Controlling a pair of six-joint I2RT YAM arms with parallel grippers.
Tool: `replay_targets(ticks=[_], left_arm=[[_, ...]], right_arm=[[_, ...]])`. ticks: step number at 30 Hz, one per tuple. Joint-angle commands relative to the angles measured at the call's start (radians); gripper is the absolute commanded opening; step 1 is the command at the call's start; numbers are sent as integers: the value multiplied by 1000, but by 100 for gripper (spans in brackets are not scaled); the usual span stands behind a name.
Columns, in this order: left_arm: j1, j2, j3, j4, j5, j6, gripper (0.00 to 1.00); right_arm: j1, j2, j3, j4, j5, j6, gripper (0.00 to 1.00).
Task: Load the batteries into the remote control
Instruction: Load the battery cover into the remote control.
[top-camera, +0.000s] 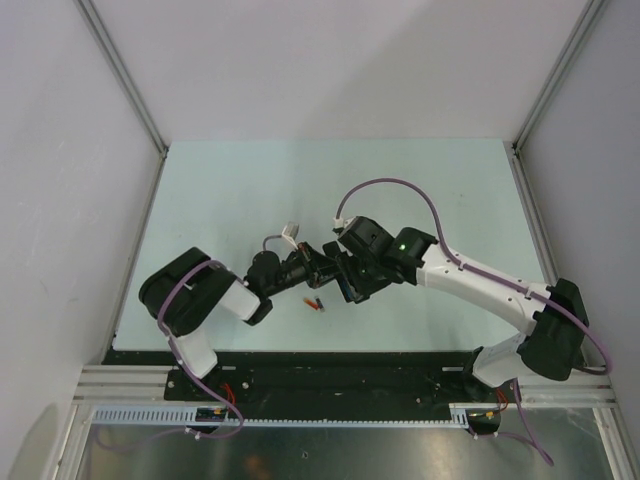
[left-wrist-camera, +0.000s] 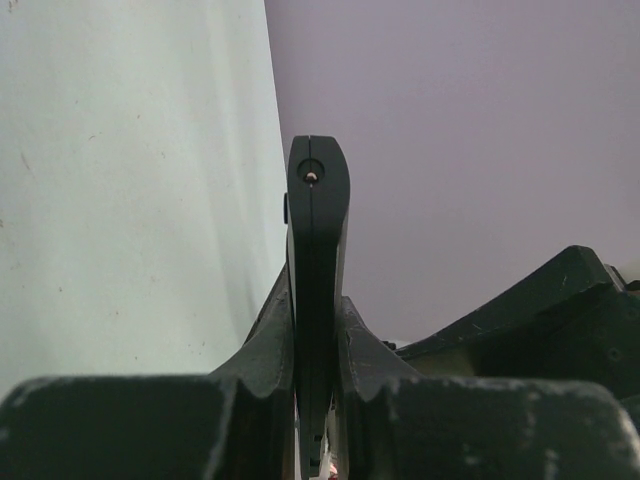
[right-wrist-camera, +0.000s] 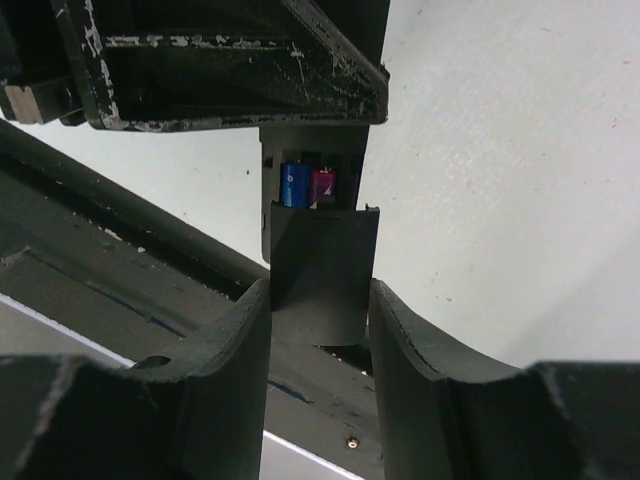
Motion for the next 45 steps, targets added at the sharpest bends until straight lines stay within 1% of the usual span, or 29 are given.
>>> replay_targets(ticks=[1, 11, 35, 45], left_arm=[[-14, -52, -8, 365, 2, -41, 0], [-22, -79, -15, 365, 7, -66, 0], [-22, -59, -14, 365, -10, -69, 0], [-23, -45, -18, 365, -35, -112, 0]], right_arm=[[3, 10, 45, 34, 23, -15, 0], [3, 32, 46, 55, 26, -14, 0], [23, 39, 72, 60, -4, 20, 0], [25, 18, 79, 72, 31, 33, 0]])
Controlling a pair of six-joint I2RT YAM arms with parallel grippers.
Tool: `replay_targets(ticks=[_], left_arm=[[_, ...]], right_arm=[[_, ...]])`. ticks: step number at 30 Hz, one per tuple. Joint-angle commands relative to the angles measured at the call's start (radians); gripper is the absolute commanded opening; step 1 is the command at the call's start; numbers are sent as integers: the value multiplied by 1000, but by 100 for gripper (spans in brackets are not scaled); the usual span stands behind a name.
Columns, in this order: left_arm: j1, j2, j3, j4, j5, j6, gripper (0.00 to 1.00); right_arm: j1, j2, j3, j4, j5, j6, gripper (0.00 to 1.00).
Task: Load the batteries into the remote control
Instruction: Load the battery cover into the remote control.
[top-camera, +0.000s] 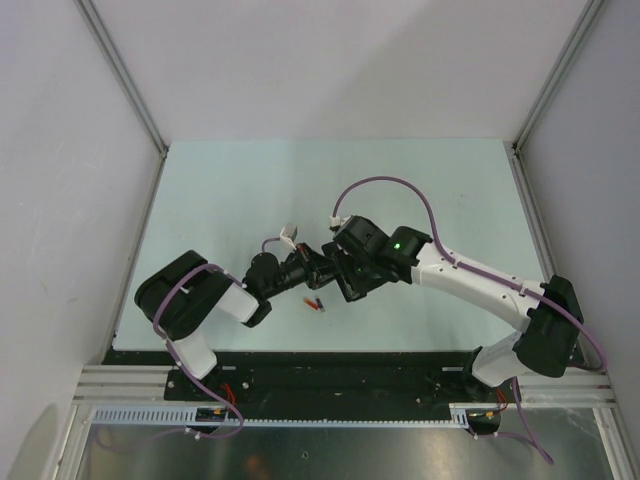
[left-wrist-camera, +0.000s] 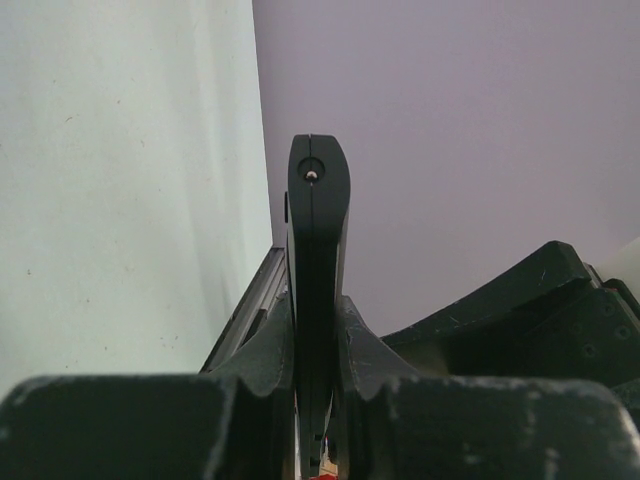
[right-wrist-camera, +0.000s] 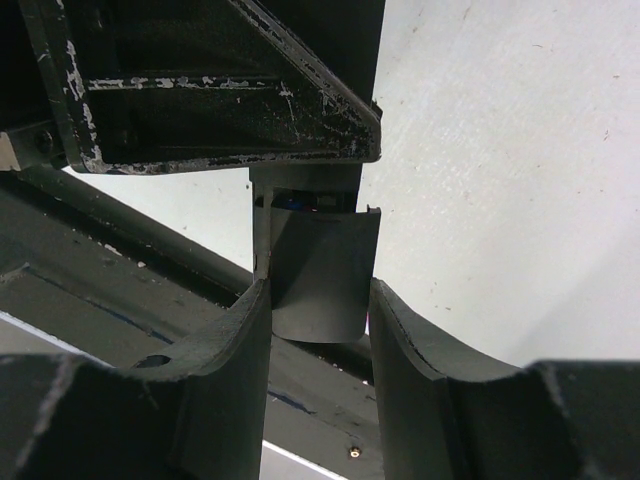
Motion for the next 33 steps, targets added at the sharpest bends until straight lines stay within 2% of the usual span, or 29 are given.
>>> replay_targets(ticks=[1, 22, 33], left_arm=[[-10, -11, 0, 366, -19, -42, 0], [-10, 23, -9, 366, -21, -53, 0], [-10, 0, -1, 366, -26, -59, 0]], right_arm=[[14, -17, 57, 57, 7, 21, 0], [20, -60, 93, 31, 70, 15, 0], [29, -43, 100, 13, 38, 21, 0]])
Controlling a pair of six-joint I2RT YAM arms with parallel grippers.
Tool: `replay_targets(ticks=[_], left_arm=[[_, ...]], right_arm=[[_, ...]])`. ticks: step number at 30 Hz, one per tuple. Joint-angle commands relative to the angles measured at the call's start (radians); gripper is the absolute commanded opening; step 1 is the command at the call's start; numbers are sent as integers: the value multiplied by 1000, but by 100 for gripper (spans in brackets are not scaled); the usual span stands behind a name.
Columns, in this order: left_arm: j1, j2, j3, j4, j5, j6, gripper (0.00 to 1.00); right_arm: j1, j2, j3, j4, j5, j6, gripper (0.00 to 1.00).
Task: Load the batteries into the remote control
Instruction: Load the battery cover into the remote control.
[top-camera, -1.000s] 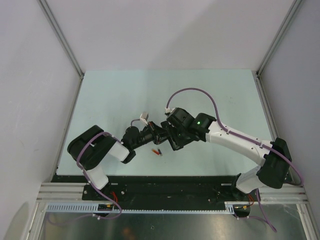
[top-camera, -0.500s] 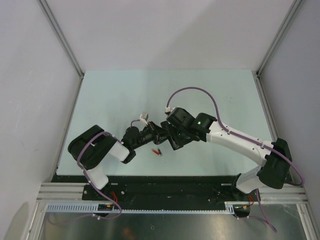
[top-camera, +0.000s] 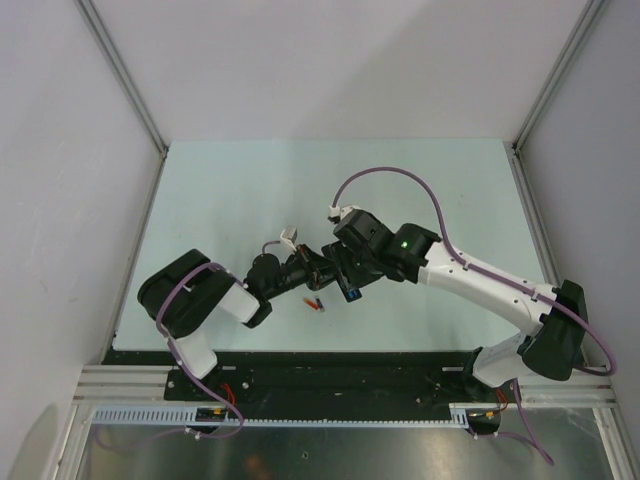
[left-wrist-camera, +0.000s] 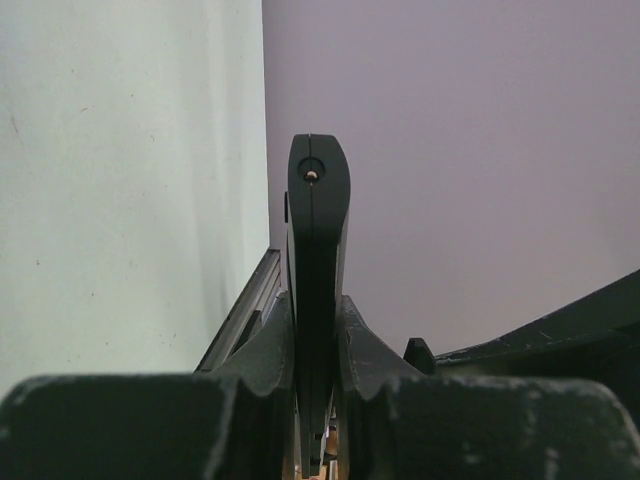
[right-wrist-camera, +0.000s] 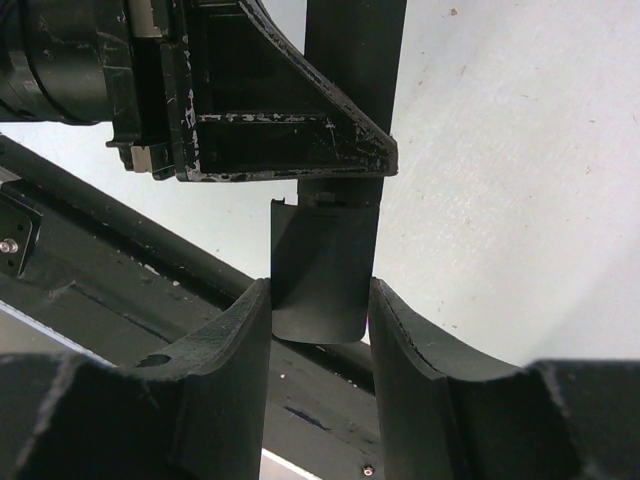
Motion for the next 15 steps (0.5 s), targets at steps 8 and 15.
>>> replay_targets(ticks=[8, 15], left_arm=[[-1, -25, 9, 365, -8, -14, 0], [1, -33, 22, 365, -5, -14, 0]], right_arm=[[18, -14, 38, -39, -11, 4, 0], [21, -7, 28, -58, 7, -3, 0]])
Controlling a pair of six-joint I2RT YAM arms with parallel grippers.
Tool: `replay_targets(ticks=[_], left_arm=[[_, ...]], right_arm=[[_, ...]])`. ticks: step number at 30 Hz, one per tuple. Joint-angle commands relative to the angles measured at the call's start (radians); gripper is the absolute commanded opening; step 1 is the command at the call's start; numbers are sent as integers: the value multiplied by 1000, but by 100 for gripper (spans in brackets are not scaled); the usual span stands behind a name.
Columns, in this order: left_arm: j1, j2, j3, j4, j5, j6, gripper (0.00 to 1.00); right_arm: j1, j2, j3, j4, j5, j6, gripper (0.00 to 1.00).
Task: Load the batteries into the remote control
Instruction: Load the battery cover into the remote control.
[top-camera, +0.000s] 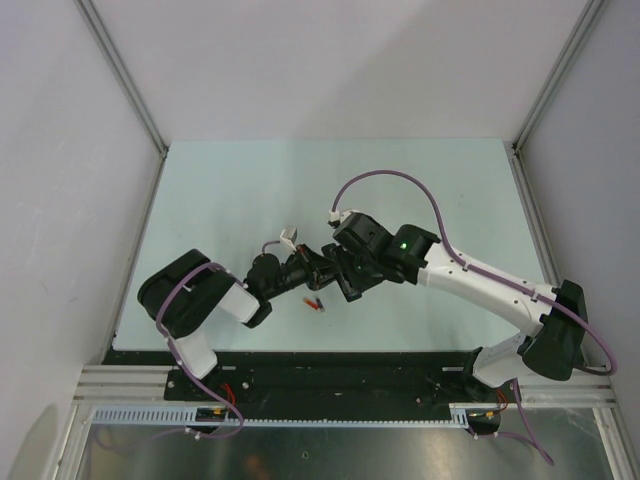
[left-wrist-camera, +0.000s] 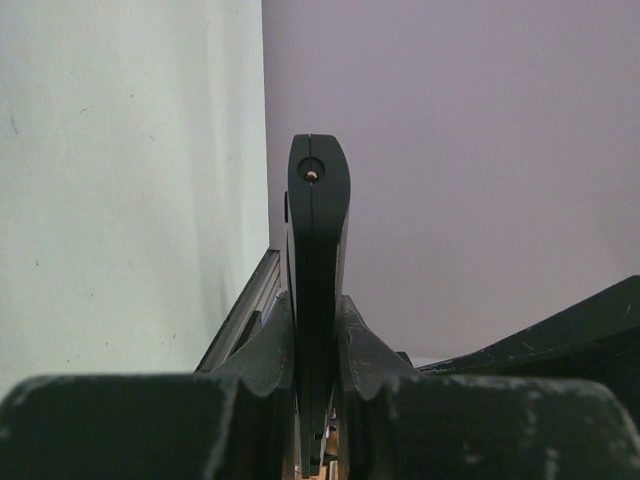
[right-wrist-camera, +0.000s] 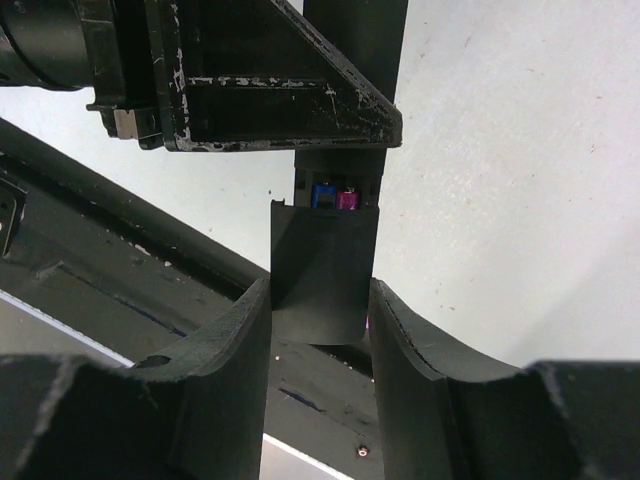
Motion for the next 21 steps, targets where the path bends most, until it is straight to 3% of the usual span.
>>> replay_targets(ticks=[1, 21], left_arm=[[1, -35, 22, 365, -3, -16, 0], [-1, -91, 10, 362, 2, -4, 0]], right_arm=[[7, -4, 27, -12, 15, -3, 0], [4, 31, 16, 14, 44, -19, 0]])
